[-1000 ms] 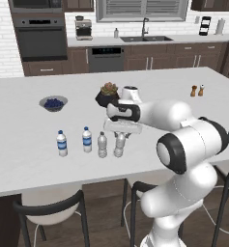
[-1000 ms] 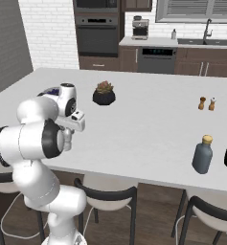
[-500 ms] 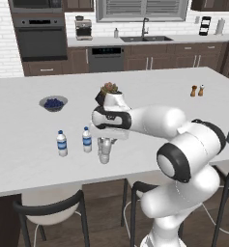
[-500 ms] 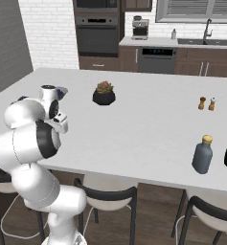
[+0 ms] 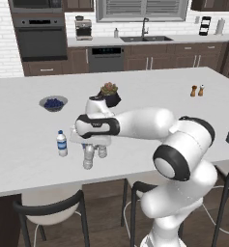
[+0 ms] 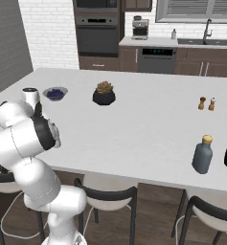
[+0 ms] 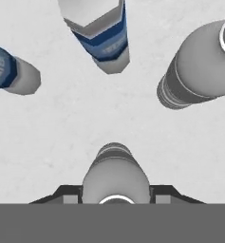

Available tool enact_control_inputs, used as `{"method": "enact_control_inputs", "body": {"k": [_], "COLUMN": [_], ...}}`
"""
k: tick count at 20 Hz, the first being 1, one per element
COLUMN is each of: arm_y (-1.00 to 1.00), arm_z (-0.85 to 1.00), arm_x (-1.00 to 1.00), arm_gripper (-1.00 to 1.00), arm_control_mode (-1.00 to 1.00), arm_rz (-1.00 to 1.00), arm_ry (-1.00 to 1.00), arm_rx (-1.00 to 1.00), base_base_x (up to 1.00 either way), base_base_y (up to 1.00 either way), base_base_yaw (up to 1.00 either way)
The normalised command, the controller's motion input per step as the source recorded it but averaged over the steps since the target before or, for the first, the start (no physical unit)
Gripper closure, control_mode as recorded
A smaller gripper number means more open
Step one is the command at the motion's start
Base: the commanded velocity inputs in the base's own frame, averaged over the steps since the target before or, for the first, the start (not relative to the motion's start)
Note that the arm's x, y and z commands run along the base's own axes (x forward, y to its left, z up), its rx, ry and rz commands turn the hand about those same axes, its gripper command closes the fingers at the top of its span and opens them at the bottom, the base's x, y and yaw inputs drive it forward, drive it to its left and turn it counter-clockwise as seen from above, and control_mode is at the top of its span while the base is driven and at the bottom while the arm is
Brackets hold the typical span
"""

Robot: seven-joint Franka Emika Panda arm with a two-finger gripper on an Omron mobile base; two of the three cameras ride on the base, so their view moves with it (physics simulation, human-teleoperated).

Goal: Move the plastic bottles in the middle to the plastics group, and the glass bottles in the middle to the glass group.

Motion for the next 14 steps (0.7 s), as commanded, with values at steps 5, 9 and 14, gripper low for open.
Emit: {"method": "enact_control_inputs", "body": {"k": [5,9,14], "arm_y": [0.60,0.16,0.02], "arm_z": [-0.10,-0.15,-0.12], "arm_x": [0.12,0.16,0.15], "arm_gripper": [1.00,1.00,1.00], "arm_control_mode": [-1.00,-1.00,-1.00], "arm_rz": [0.00,0.00,0.00], "arm_ry": [-0.06,-0.07,-0.06], "arm_rx": [-0.03,-0.08,-0.11], "base_base_x": [0.00,0.00,0.00], "base_base_y": [0.00,0.00,0.00], "base_base_yaw": [0.00,0.00,0.00]}}
